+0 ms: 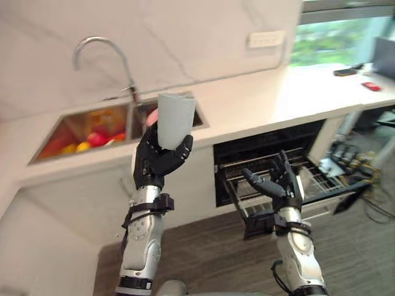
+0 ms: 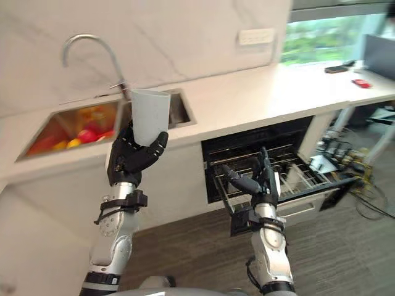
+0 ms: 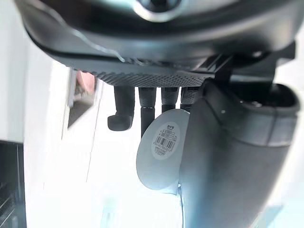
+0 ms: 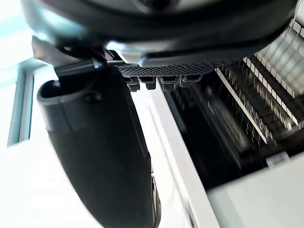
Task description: Walk over to the sink, pick up the cup, carry it to the dishwasher, place the cup inside the dishwasher, then close the dishwasher door
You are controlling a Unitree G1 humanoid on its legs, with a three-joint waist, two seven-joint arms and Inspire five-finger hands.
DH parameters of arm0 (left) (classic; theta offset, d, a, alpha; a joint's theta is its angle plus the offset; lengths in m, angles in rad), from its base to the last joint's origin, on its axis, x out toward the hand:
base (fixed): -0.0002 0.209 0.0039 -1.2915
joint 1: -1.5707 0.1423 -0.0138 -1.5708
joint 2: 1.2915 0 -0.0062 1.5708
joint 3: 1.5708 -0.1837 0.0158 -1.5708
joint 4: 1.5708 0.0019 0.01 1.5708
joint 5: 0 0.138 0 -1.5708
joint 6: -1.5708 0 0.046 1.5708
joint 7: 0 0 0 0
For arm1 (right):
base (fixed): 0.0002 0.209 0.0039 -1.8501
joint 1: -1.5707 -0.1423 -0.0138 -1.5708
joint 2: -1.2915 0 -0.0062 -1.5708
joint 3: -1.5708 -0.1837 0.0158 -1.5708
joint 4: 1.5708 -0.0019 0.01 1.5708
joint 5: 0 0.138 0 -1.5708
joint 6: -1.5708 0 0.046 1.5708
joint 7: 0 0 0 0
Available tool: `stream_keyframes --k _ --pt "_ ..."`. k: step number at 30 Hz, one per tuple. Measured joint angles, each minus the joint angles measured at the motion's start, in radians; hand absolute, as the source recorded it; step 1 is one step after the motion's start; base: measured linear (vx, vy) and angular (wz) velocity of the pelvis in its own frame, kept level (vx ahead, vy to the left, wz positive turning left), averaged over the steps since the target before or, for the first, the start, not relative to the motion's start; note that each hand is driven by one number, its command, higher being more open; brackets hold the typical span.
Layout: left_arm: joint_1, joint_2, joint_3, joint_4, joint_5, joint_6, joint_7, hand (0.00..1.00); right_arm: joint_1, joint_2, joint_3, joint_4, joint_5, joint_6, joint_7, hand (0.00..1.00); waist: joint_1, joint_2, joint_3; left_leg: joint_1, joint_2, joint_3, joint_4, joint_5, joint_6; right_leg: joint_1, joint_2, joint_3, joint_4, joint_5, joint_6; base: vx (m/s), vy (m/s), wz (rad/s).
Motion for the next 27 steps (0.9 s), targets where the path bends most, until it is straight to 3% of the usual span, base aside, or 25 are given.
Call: stream_keyframes --k 3,5,7,9,11,12,13,15,20,24,25,27 --pt "-0.047 -0.002 -0.046 -0.011 0.002 0.001 -0.010 0.00 0.001 0.029 -0.058 -0.022 0.110 0.000 0.002 1.00 -0.009 -0.003 0.003 0.065 -0.035 0.072 -0.001 -0.042 0.045 -0.071 -0.074 -0.112 0.152 0.079 0.016 0.23 0.281 -0.58" --pt "-0.048 -0.001 -0.084 -0.066 0.028 0.001 -0.036 0.00 0.001 0.061 -0.074 -0.037 0.121 0.000 0.001 1.00 -0.007 -0.003 0.009 0.178 -0.030 0.134 -0.060 -0.064 0.064 -0.111 -0.127 -0.240 0.270 0.184 -0.013 0.16 0.206 -0.87" --pt "-0.049 0.002 -0.092 -0.138 0.054 -0.001 -0.051 0.00 -0.004 0.076 -0.061 -0.041 0.126 0.000 0.021 1.00 -0.005 0.003 0.009 0.237 -0.005 0.200 -0.117 -0.068 0.070 -0.128 -0.138 -0.311 0.270 0.214 -0.003 0.11 0.156 -1.18" --pt "-0.050 0.020 -0.077 -0.195 0.066 -0.029 -0.053 0.00 -0.021 0.098 -0.045 -0.041 0.126 0.001 0.046 1.00 -0.003 0.008 0.011 0.259 0.038 0.280 -0.152 -0.068 0.070 -0.177 -0.115 -0.400 0.229 0.176 0.004 0.05 0.064 -1.34" --pt "-0.049 0.042 -0.032 -0.208 0.070 -0.052 -0.045 0.00 -0.041 0.104 -0.036 -0.044 0.126 0.004 0.069 1.00 -0.003 0.018 0.017 0.281 0.081 0.375 -0.187 -0.068 0.055 -0.228 -0.048 -0.527 0.073 0.163 -0.010 0.02 -0.018 -1.26" --pt "-0.048 0.045 -0.020 -0.205 0.070 -0.054 -0.035 0.00 -0.044 0.104 -0.031 -0.049 0.126 0.007 0.077 1.00 -0.002 0.012 0.014 0.281 0.082 0.395 -0.188 -0.071 0.049 -0.239 -0.034 -0.543 0.012 0.186 -0.021 0.04 -0.071 -1.05" --pt "-0.038 0.052 0.009 -0.193 0.070 -0.062 -0.015 0.00 -0.053 0.101 -0.025 -0.065 0.128 0.013 0.091 1.00 -0.013 0.005 0.020 0.281 0.081 0.418 -0.171 -0.089 0.029 -0.239 0.004 -0.546 -0.090 0.280 -0.051 0.06 -0.079 -0.74" --pt "-0.018 0.033 0.014 -0.156 0.069 -0.061 0.006 0.00 -0.054 0.069 -0.026 -0.084 0.128 0.025 0.095 1.00 -0.015 0.055 0.023 0.263 0.097 0.394 -0.173 -0.098 0.019 -0.240 0.060 -0.519 -0.165 0.329 -0.070 0.08 -0.033 -0.76" --pt "-0.010 -0.024 0.005 -0.080 0.069 -0.044 0.002 0.00 -0.017 0.067 -0.032 -0.084 0.128 0.056 0.121 1.00 -0.033 0.054 0.037 0.272 0.107 0.391 -0.189 -0.095 0.015 -0.249 0.073 -0.529 -0.142 0.317 -0.088 0.04 -0.047 -0.14" --pt "-0.008 -0.026 0.005 -0.080 0.070 -0.049 0.009 0.00 0.016 0.068 -0.028 -0.101 0.139 0.058 0.174 1.00 -0.031 0.059 0.042 0.265 0.116 0.362 -0.137 -0.152 0.011 -0.253 0.043 -0.562 -0.049 0.233 -0.094 -0.02 -0.054 0.21" --pt "0.002 -0.025 0.003 -0.083 0.070 -0.061 0.014 0.00 0.020 0.063 -0.021 -0.108 0.158 0.059 0.189 1.00 -0.029 0.071 0.039 0.260 0.135 0.355 -0.095 -0.182 0.000 -0.250 0.042 -0.572 -0.005 0.195 -0.095 0.09 -0.094 0.17" --pt "0.035 -0.024 0.002 -0.097 0.070 -0.079 0.025 0.00 0.023 0.055 -0.006 -0.114 0.161 0.059 0.206 1.00 -0.023 0.093 0.038 0.246 0.190 0.340 0.021 -0.208 -0.055 -0.220 0.062 -0.594 -0.006 0.154 -0.095 0.16 -0.088 0.19"
